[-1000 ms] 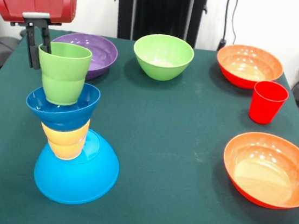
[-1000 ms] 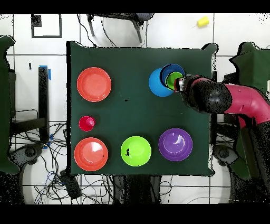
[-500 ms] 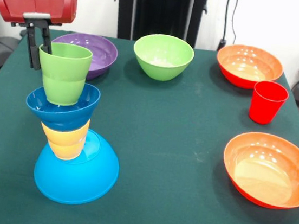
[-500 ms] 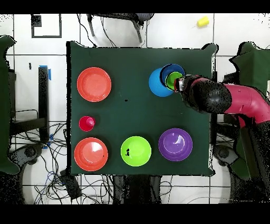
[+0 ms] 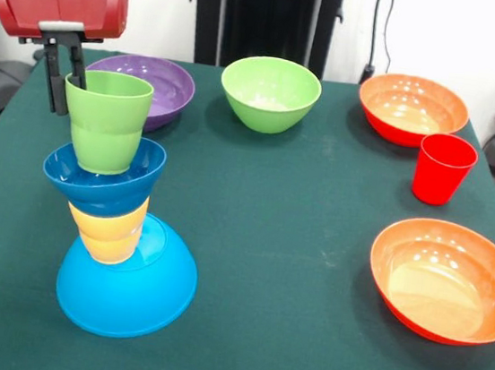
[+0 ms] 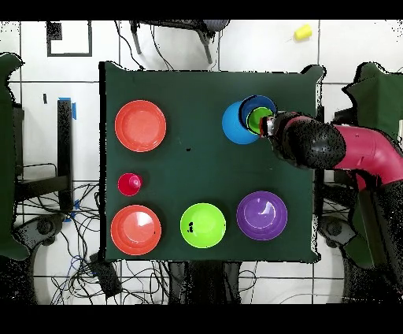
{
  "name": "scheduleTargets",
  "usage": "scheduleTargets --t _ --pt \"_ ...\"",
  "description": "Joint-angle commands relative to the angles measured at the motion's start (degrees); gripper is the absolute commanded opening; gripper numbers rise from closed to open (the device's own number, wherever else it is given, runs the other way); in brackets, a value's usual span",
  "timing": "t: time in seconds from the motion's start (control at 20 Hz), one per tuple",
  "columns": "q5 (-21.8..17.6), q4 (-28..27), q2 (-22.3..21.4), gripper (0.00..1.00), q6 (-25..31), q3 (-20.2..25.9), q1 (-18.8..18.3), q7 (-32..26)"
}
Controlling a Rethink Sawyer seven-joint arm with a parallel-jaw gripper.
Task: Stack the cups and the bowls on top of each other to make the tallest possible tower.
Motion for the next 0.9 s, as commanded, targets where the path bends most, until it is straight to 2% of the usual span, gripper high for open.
scheduleTargets --t 0.05,0.35,0.9 --pt "-2.0 0.4 1.5 0.00 0.2 1.5 0.9 -7.2" --pt "-1.3 -0.6 2.1 0.00 0.2 2.0 1.1 -6.9" --pt "-2.5 0.9 2.1 0.00 -1.7 2.4 0.5 -7.3"
